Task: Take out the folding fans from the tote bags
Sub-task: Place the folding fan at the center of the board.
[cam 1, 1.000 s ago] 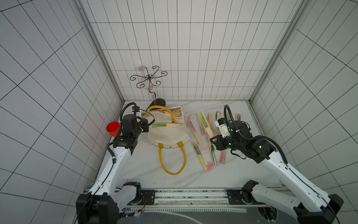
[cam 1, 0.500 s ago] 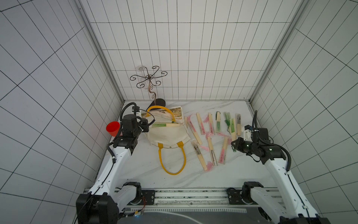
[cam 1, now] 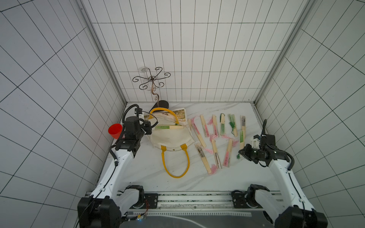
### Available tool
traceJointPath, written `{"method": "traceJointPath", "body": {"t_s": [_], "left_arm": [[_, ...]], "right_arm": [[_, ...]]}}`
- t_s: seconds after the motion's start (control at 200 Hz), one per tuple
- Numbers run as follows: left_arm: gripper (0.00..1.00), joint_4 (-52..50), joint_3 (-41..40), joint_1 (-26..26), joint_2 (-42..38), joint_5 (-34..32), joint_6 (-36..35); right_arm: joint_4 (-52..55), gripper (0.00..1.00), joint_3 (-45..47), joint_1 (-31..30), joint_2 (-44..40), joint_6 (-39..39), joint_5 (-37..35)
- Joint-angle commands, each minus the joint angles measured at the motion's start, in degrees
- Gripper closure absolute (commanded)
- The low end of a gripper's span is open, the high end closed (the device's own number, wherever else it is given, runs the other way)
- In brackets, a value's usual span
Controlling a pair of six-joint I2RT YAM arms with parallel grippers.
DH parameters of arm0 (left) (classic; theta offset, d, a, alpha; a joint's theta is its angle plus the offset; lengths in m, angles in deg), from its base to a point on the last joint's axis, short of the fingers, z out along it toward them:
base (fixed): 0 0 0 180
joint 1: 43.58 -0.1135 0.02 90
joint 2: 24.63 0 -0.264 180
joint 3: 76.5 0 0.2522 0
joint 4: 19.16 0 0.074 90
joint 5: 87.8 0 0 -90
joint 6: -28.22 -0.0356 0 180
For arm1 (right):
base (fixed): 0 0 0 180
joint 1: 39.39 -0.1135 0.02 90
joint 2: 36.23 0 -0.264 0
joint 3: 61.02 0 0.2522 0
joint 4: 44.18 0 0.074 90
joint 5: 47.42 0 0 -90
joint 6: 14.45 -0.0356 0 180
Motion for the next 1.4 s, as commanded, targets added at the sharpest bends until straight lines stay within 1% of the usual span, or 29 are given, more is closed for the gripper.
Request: {"method": "traceJointPath", "body": {"t_s": [0.0,0.18,0.585,0.685,0.9,1.089,1.214,1.324,1.399], "left_arm": [[1.0,2.57,0.57,-0.17,-0.66,0.03,0.23],[1.0,2.58,0.53,-0.18,-0.55,0.25,0.3],[1.0,2.71,0.53,-0.17,-0.25,0.49,0.48],[1.0,2.73,0.53,-0.17,-0.23,0.49,0.45],[1.0,2.76,0.56,-0.18,-0.28,0.49,0.46],[1.0,2.8,0.53,-0.21,-0.32,0.55,0.52],[1.0,2.89,0.45,-0.22,-0.23,0.67,0.56],[1.0,2.93,0.45,-0.17,-0.28,0.75,0.65],[1.0,2.93,0.46,-0.17,-0.23,0.84,0.65]], "right_arm": [[-4.21,1.0,5.04,0.74,0.44,-2.69,1.64],[-8.84,1.0,8.72,1.18,1.22,-5.08,1.21],[-16.54,1.0,14.55,2.43,5.1,-7.29,-0.1],[-17.38,0.88,15.46,2.7,5.44,-7.77,-0.97],[-17.29,0.78,16.84,3.73,2.57,-9.6,-2.96],[-15.54,0.63,16.01,4.94,-1.52,-10.88,-4.11],[-12.64,0.58,13.1,5.15,-3.7,-10.54,-5.94],[-10.39,0.57,9.44,5.16,-5.73,-8.99,-6.45],[-9.44,0.58,6.46,5.09,-7.1,-6.94,-5.79]]}}
